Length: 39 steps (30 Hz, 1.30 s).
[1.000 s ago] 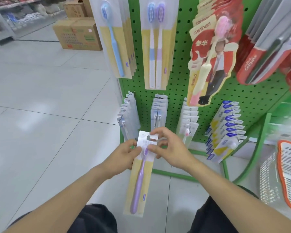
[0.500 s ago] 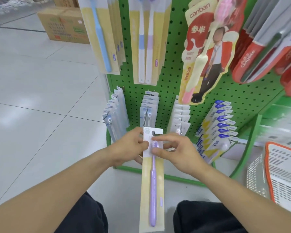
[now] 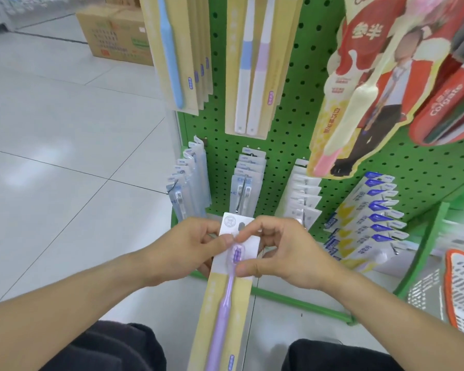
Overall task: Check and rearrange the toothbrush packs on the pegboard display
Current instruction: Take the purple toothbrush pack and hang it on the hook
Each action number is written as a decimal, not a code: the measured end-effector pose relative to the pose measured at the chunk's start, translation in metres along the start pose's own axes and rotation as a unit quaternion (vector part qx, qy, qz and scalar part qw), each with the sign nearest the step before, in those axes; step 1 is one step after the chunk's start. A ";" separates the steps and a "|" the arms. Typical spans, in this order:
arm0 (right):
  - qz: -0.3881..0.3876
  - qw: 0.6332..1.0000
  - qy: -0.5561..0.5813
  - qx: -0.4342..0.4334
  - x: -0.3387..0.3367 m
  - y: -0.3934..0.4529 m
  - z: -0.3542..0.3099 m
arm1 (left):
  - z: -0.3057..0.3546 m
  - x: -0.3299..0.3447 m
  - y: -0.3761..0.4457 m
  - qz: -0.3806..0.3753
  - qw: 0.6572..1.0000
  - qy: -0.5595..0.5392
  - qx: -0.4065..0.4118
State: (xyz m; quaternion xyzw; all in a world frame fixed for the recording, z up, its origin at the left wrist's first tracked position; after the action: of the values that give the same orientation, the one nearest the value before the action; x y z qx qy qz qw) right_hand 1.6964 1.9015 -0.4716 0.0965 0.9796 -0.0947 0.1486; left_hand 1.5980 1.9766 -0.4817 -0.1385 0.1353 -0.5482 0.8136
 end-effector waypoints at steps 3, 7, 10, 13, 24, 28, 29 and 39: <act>-0.002 0.999 0.032 0.012 0.001 0.008 0.000 | -0.008 -0.010 -0.003 0.011 1.000 -0.025 -0.003; -0.004 0.996 0.089 0.026 0.011 0.016 0.001 | -0.012 -0.022 -0.007 0.040 0.998 -0.054 -0.001; -0.009 0.998 0.055 0.012 0.017 0.022 -0.008 | -0.007 -0.032 -0.010 0.063 0.994 -0.083 0.017; 0.000 0.999 0.031 -0.017 0.020 0.027 -0.019 | -0.002 -0.040 -0.013 0.074 0.992 -0.099 0.034; 0.122 0.988 0.086 -0.029 0.007 0.041 -0.015 | 0.000 -0.051 -0.010 0.076 0.994 -0.066 0.041; 0.136 0.988 0.056 -0.037 0.005 0.042 -0.020 | 0.006 -0.053 -0.008 0.090 0.993 -0.065 0.049; 0.130 0.989 0.051 -0.046 0.004 0.041 -0.024 | 0.009 -0.054 -0.008 0.096 0.992 -0.063 0.056; 0.113 0.985 0.025 -0.130 0.000 0.032 -0.056 | 0.028 -0.061 -0.020 0.138 0.978 -0.100 0.124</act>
State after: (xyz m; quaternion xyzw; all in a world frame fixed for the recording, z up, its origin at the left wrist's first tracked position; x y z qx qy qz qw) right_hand 1.6879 1.9447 -0.4240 0.1893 0.9697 0.0533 0.1449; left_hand 1.5696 2.0281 -0.4445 -0.0708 0.0024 -0.4261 0.9019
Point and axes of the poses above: each hand's wrist, its own y-axis towards the middle knuckle, its own x-axis out of the palm, z = x × y, the point moved 10 cm from there along y, towards the middle knuckle, and after that the axes turned 8 degrees about -y, right-handed, at the moved point
